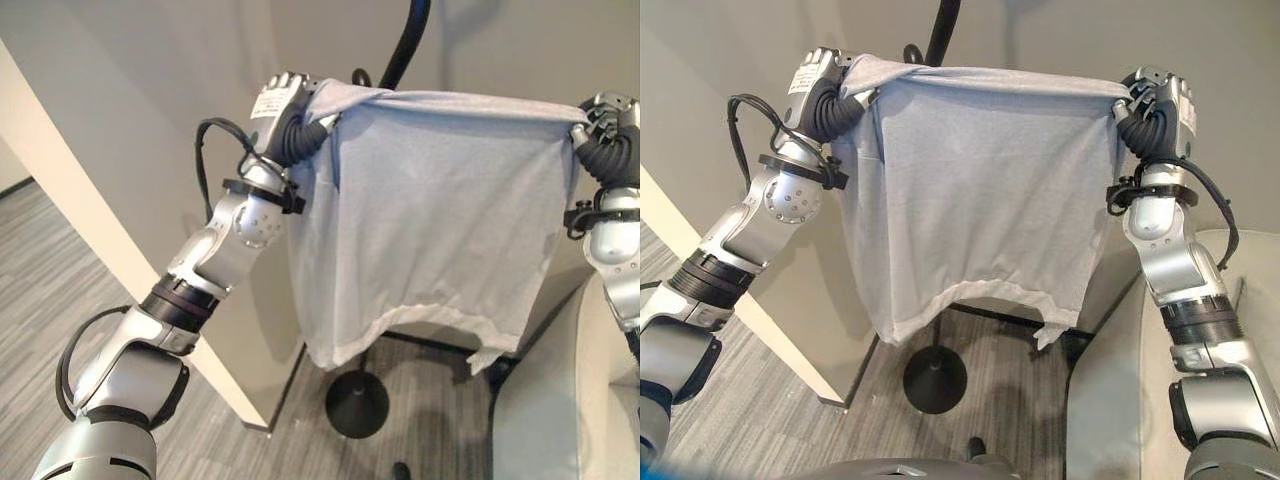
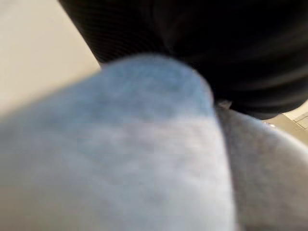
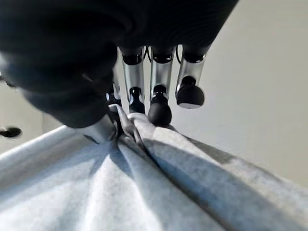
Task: Hang the clothes on the sofa on the clothes rack.
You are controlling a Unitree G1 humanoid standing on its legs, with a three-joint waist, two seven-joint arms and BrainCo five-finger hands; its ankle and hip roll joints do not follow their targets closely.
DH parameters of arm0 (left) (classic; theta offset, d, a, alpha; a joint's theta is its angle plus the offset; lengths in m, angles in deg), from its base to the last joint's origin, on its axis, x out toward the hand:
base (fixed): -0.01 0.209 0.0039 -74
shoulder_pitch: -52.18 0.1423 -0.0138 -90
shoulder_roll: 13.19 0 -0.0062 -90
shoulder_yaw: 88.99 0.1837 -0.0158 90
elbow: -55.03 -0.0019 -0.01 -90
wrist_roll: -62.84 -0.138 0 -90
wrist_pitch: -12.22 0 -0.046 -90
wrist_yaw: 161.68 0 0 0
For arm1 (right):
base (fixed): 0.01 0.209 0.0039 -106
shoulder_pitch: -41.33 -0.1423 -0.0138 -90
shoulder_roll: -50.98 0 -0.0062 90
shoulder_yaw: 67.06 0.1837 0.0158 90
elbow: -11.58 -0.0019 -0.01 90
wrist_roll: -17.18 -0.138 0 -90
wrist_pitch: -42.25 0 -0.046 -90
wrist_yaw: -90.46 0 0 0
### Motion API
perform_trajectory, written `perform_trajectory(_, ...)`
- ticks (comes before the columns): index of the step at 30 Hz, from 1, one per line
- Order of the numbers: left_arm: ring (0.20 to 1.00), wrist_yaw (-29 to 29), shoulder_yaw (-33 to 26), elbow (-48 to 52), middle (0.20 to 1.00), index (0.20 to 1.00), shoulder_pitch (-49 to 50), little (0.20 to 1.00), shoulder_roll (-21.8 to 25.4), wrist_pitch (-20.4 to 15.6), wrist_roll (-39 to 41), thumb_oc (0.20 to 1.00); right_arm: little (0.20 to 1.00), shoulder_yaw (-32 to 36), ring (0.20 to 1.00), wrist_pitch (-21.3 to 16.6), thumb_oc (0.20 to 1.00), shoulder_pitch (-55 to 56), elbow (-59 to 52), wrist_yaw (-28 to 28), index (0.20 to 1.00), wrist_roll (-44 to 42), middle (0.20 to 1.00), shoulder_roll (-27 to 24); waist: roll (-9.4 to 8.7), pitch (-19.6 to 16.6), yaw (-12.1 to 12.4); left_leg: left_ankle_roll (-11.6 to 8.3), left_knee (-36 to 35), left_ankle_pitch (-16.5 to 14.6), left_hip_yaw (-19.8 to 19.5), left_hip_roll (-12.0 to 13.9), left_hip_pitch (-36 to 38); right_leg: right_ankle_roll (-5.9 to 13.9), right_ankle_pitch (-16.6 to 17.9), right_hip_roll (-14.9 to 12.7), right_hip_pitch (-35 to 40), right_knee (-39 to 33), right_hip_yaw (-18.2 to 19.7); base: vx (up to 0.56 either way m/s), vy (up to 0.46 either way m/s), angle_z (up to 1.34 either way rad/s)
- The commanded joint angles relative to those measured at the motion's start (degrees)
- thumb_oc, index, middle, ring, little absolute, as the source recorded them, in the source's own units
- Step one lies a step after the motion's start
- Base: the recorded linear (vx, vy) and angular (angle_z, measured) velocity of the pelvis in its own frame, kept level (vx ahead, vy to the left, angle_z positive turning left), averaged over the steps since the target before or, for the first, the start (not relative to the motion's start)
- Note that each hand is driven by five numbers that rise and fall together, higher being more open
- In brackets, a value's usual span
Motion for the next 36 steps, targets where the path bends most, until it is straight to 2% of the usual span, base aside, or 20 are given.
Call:
perform_trajectory(1,0.2,1.34,1.27,-4.12,0.2,0.2,-9.51,0.2,0.77,-0.11,3.07,0.2,0.2,-0.44,0.2,-0.17,0.2,-9.24,4.78,-1.23,0.2,-2.72,0.2,-3.9,1.11,-1.29,2.74,-2.73,0.65,-4.37,1.76,4.53,1.95,8.02,-3.79,-4.53,0.12,0.84,-0.32,0.01,-0.033,0.02)
perform_trajectory(9,0.2,2.64,6.28,-10.56,0.2,0.2,-15.99,0.2,-0.65,0.08,5.88,0.2,0.2,-13.8,0.2,0.73,0.2,-26.89,17.21,-0.09,0.2,-6.4,0.2,-5.38,0.69,-0.75,4.04,-3.56,0.65,-3.39,0.73,4.85,0.28,8.02,-4.07,-4.48,-0.24,0.84,-1.69,-0.01,-0.021,0.08)
perform_trajectory(16,0.2,3.39,8.69,-13.92,0.2,0.2,-18.19,0.2,-2.08,-0.2,7.58,0.2,0.2,-23.28,0.2,1.21,0.2,-37.66,27.59,1.39,0.2,-8.21,0.2,-3.99,0.04,-0.25,5.46,-4.36,0.65,-2.19,-0.6,5.15,-1.75,7.99,-4.41,-4.47,-0.4,0.84,-3.57,-0.01,-0.029,0.2)
perform_trajectory(29,0.2,4.32,10.12,-16.39,0.2,0.2,-17.81,0.2,-3.63,-0.46,7.73,0.2,0.2,-31.56,0.2,1.63,0.2,-44.05,35.56,3.79,0.2,-7.66,0.2,-0.6,-0.8,0.77,7.92,-5.25,0.65,-0.11,-3.83,5.07,-5.74,7.57,-4.72,-4.48,-1.07,0.84,-6.77,-0.02,-0.02,0.21)
perform_trajectory(36,0.2,4.9,10.75,-16.16,0.2,0.2,-18.0,0.2,-4.17,-0.63,6.91,0.2,0.2,-32.58,0.2,2.32,0.2,-42.94,39.24,4.14,0.2,-4.73,0.2,0.27,-0.04,1.74,8.14,-5.23,0.65,0.54,-4.7,4.65,-7.12,7.79,-4.35,-4.83,-1.73,0.84,-7.63,-0.04,0.005,0.11)
